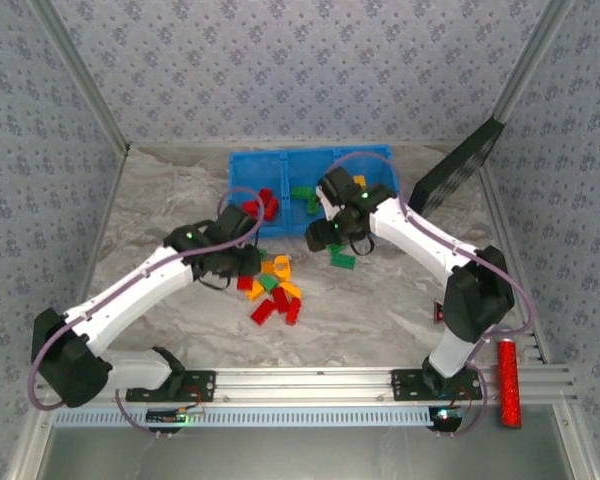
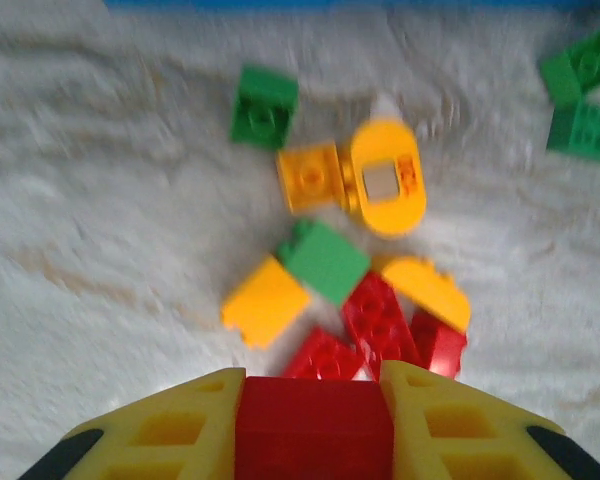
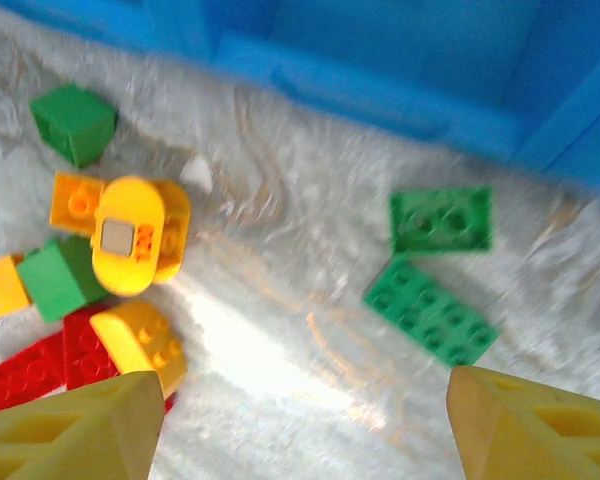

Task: Sort the legos into containers by color
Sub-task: Place the lego in the container.

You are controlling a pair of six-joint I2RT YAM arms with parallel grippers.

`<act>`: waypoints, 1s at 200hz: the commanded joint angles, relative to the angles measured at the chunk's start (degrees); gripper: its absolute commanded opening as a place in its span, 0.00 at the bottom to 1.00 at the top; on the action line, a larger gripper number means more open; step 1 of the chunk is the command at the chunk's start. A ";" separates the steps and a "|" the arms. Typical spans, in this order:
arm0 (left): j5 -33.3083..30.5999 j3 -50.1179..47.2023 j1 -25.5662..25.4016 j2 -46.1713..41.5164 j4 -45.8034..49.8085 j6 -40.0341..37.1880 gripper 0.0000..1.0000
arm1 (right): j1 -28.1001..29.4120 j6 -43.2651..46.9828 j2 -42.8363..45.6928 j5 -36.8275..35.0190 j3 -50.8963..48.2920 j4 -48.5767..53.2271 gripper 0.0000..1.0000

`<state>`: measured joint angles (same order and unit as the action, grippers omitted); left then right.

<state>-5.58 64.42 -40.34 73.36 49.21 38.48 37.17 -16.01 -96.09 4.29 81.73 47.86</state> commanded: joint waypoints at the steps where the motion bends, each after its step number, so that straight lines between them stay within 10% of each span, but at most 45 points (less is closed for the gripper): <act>1: -3.46 6.02 3.73 3.65 -3.76 -9.12 0.32 | 3.05 -6.48 3.37 1.24 -5.22 -2.56 0.77; 63: -2.75 25.38 11.96 26.42 -13.37 -16.84 0.31 | 5.77 -10.82 9.90 -7.92 -15.84 -0.76 0.77; 126: 4.28 46.17 14.84 49.51 -7.91 -19.35 0.30 | 0.95 10.18 7.03 -6.99 -13.90 -4.85 0.81; 200: 5.84 52.75 15.29 55.79 -5.25 -19.89 0.38 | -2.32 19.16 -1.31 -3.49 -9.28 -3.44 0.85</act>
<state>-2.09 114.72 -24.99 128.49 42.68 19.51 35.48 -1.39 -95.42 -0.99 71.83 43.24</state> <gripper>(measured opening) 0.356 0.846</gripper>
